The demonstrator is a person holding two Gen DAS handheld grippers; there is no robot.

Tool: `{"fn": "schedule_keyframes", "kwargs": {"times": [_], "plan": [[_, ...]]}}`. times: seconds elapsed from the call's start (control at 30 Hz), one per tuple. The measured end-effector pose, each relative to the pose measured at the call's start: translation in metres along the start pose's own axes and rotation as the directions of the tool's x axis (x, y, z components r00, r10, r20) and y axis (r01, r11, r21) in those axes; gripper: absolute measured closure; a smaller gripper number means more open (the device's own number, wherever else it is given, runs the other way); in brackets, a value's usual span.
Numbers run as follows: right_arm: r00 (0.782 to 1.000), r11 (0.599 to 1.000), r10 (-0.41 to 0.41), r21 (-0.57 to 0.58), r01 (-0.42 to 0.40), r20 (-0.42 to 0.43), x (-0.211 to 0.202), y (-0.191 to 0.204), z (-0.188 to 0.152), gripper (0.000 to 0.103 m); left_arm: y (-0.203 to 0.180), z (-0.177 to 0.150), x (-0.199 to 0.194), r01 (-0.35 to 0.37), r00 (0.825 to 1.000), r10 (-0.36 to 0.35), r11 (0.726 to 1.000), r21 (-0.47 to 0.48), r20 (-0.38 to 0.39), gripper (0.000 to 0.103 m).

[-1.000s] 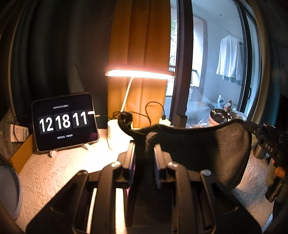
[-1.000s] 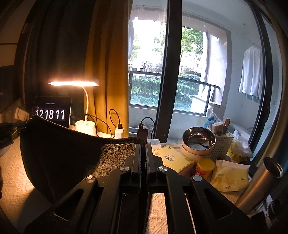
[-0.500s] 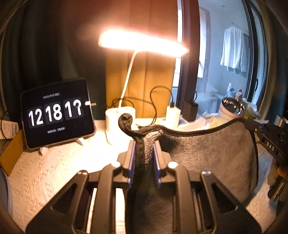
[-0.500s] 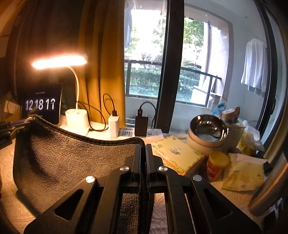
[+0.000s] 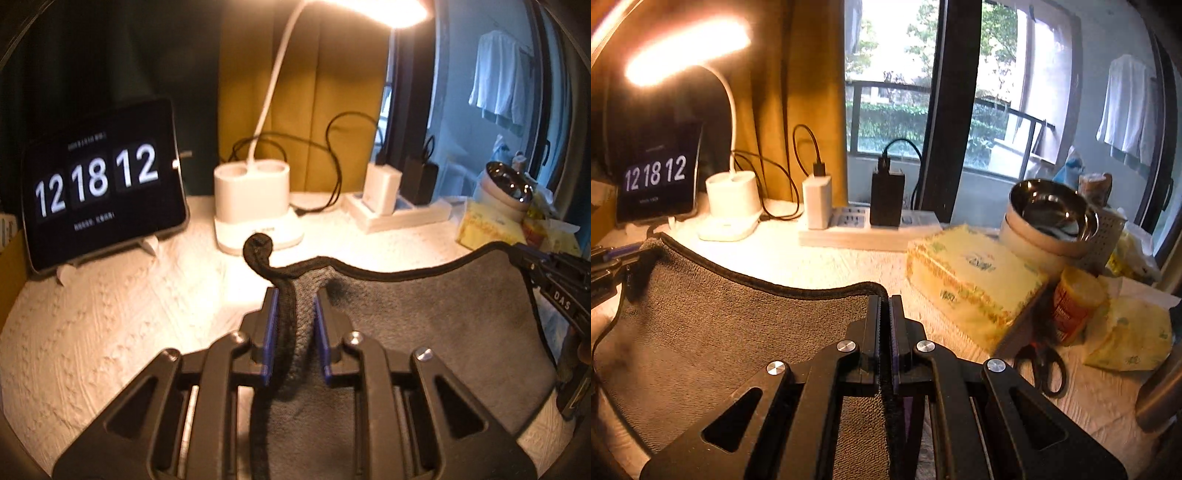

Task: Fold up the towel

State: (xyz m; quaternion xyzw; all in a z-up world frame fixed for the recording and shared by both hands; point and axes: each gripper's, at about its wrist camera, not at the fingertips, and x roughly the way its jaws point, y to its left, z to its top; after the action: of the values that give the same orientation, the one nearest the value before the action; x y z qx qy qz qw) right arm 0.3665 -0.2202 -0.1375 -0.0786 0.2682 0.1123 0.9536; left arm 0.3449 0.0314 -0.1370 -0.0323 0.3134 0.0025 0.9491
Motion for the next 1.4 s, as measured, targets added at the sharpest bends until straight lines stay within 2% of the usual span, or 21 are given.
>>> {"fn": "schedule_keyframes", "kwargs": {"times": [0.3, 0.4, 0.63, 0.7, 0.73, 0.77, 0.8, 0.83, 0.87, 1.0, 1.4], "plan": [[0.995, 1.000, -0.009, 0.003, 0.010, -0.102, 0.020, -0.001, 0.001, 0.098, 0.005, -0.002, 0.025, -0.033, 0.992, 0.029, 0.999, -0.028, -0.126, 0.081], [0.990, 1.000, -0.010, 0.005, 0.011, -0.142, 0.027, -0.002, 0.000, 0.098, 0.005, -0.004, 0.031, -0.037, 0.987, 0.033, 0.999, -0.026, -0.159, 0.076], [0.977, 0.999, -0.012, 0.029, 0.019, -0.214, 0.040, -0.007, -0.001, 0.098, 0.011, -0.002, 0.031, -0.066, 0.983, 0.055, 0.996, -0.056, -0.177, 0.071], [0.975, 0.999, -0.016, 0.032, 0.024, -0.223, 0.042, -0.008, -0.001, 0.095, 0.010, -0.003, 0.032, -0.072, 0.981, 0.061, 0.996, -0.054, -0.184, 0.061], [0.974, 0.999, -0.021, 0.033, 0.029, -0.226, 0.042, -0.008, -0.001, 0.094, 0.010, -0.003, 0.031, -0.068, 0.982, 0.057, 0.996, -0.057, -0.181, 0.041], [0.973, 0.999, -0.023, 0.033, 0.031, -0.228, 0.042, -0.009, -0.001, 0.087, 0.010, -0.003, 0.029, -0.061, 0.983, 0.050, 0.996, -0.061, -0.174, 0.021], [0.973, 0.999, -0.022, 0.036, 0.031, -0.228, 0.042, -0.009, -0.001, 0.078, 0.009, -0.002, 0.026, -0.055, 0.985, 0.043, 0.996, -0.065, -0.167, 0.012], [0.974, 0.999, -0.021, 0.039, 0.031, -0.226, 0.041, -0.009, -0.001, 0.073, 0.008, -0.002, 0.023, -0.052, 0.986, 0.041, 0.997, -0.065, -0.159, 0.006], [0.975, 0.999, -0.021, 0.044, 0.032, -0.223, 0.040, -0.010, -0.001, 0.065, 0.007, -0.001, 0.020, -0.050, 0.988, 0.040, 0.997, -0.062, -0.151, 0.006], [0.977, 0.998, -0.033, 0.051, 0.045, -0.211, 0.036, -0.010, 0.000, 0.059, 0.005, 0.001, 0.012, -0.050, 0.989, 0.041, 0.997, -0.057, -0.139, 0.006], [0.985, 0.998, -0.034, 0.040, 0.041, -0.169, 0.002, -0.002, 0.005, 0.057, 0.003, 0.001, -0.021, -0.033, 0.993, 0.026, 0.998, -0.062, -0.112, 0.006]]}}
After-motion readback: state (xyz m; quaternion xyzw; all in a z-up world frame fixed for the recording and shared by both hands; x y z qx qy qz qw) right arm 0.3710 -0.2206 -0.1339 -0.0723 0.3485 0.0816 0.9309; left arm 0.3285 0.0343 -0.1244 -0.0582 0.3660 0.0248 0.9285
